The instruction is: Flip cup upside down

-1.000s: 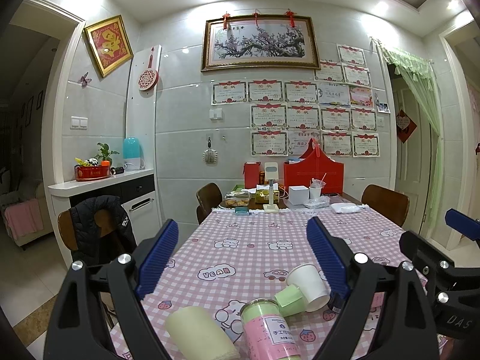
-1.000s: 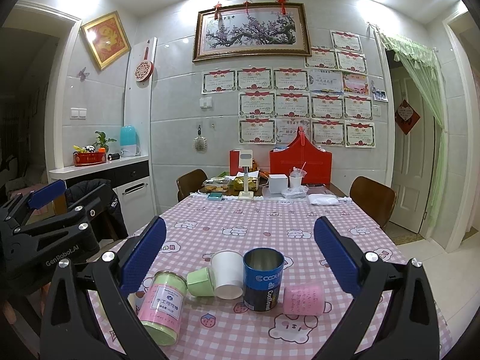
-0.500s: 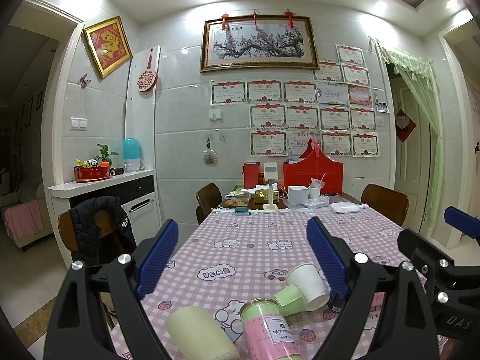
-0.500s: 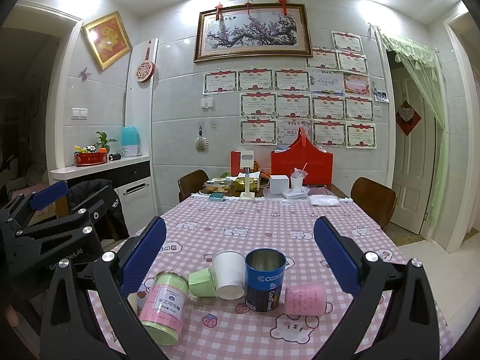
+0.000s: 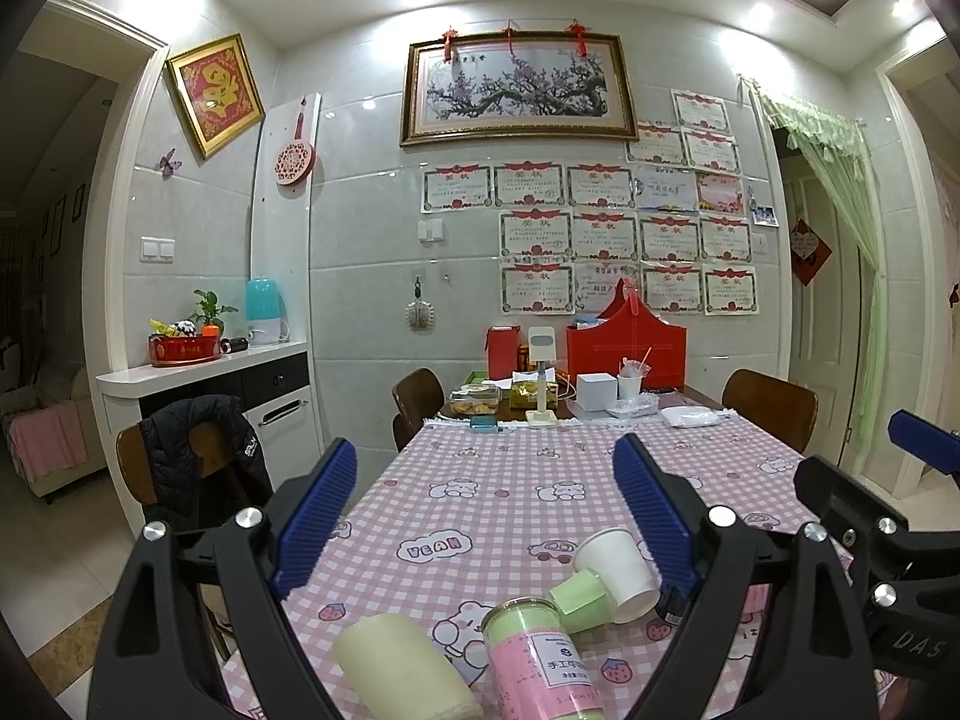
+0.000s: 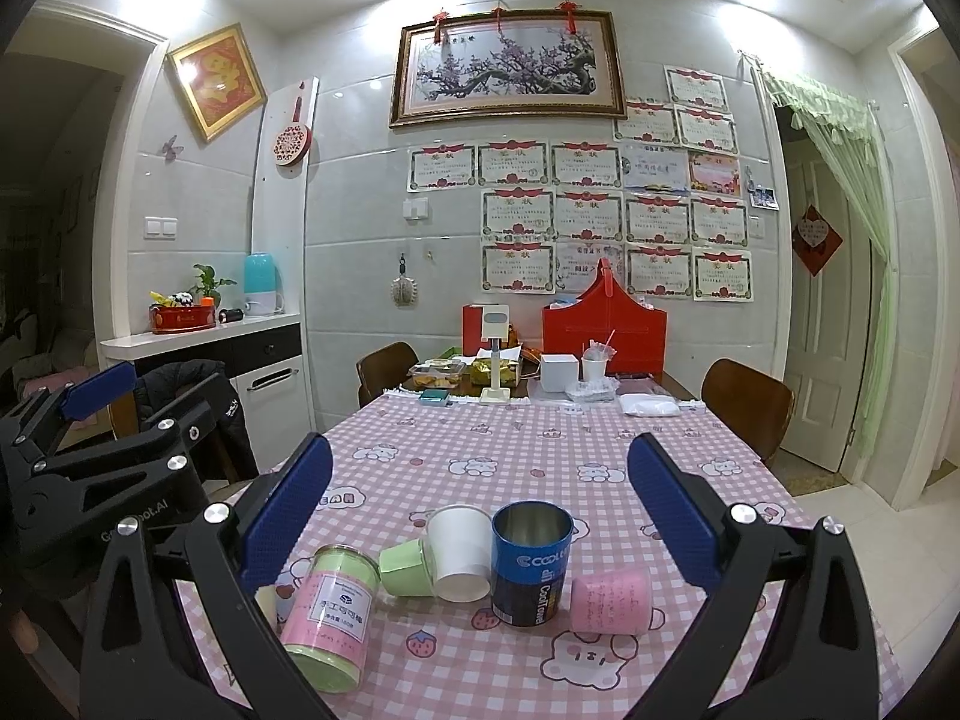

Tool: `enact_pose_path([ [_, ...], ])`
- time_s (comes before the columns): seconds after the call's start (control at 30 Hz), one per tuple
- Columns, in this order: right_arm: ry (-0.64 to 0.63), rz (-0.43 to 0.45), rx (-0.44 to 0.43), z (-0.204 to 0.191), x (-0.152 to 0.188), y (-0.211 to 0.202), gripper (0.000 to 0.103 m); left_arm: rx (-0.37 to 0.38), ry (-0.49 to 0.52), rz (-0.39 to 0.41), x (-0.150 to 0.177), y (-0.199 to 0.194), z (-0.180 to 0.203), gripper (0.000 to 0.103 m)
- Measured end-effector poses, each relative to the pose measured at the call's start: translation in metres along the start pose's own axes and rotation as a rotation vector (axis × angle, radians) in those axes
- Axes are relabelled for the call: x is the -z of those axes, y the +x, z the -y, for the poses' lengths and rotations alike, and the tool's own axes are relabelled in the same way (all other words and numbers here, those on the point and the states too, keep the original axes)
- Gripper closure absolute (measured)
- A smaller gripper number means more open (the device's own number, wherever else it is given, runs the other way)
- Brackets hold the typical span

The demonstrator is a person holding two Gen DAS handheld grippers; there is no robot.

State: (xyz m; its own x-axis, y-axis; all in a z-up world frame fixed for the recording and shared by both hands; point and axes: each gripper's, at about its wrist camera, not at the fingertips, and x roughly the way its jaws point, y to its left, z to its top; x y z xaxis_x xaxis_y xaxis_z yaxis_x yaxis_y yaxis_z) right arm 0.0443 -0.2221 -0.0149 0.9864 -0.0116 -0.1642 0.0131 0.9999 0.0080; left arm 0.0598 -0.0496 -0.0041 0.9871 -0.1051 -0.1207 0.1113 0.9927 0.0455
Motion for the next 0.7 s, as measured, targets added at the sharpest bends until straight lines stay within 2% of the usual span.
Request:
enact_pose_path([
  [0.43,0.002,-0.001,0.0,0.0003,0.0,-0.0003,0.008,-0.004,0.0,0.001,-0.0008,-0.0002,-0.0009,0.017],
  [0.53,0.002,-0.004,0.0,-0.0011,-0.0022,0.0002,0.008,-0.009,-0.003,0.004,-0.0012,-0.0001,-0.0037,0.01],
  [0.7,0.004,-0.014,-0.001,-0.0006,-0.0019,0.0039,0.008,-0.006,-0.005,-0.006,-0.0029,0.0046,-0.0073,0.009],
])
